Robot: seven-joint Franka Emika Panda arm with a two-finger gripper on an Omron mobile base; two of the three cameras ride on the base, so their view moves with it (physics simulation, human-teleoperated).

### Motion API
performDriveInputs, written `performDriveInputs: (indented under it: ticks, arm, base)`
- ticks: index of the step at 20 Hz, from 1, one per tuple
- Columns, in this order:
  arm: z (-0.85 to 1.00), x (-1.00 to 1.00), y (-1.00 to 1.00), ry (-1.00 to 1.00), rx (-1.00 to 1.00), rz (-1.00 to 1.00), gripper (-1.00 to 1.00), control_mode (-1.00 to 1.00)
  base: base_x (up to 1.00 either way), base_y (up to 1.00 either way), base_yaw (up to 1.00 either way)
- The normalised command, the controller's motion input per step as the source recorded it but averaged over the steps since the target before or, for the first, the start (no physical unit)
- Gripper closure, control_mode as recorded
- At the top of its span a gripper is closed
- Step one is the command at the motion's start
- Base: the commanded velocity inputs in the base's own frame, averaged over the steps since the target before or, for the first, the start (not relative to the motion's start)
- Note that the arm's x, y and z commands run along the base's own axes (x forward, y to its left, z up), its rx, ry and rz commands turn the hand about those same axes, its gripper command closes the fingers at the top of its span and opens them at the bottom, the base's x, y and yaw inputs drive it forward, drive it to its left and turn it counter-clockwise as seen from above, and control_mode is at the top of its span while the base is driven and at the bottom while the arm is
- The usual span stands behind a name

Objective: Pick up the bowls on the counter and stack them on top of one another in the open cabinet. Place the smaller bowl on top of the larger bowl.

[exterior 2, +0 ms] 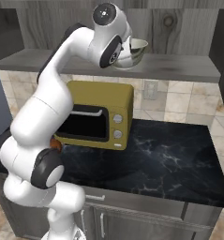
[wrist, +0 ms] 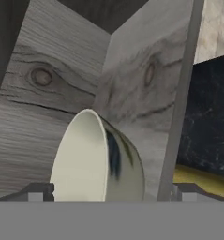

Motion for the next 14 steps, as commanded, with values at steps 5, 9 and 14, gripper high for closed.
performDriveInputs:
  ticks: [5, 9, 14]
  arm:
    - [0.05, -0.45, 0.18, -0.09, 0.0, 0.02, -1.0, -1.0]
    - [-0.14, -0.59, 0.32, -0.06, 0.0, 0.0, -1.0, -1.0]
    - [-0.19, -0.6, 0.28, -0.05, -0.03, 0.01, -1.0, -1.0]
  base:
    - [0.0, 0.0, 0.0]
    - [0.0, 0.0, 0.0]
    - [0.0, 0.0, 0.0]
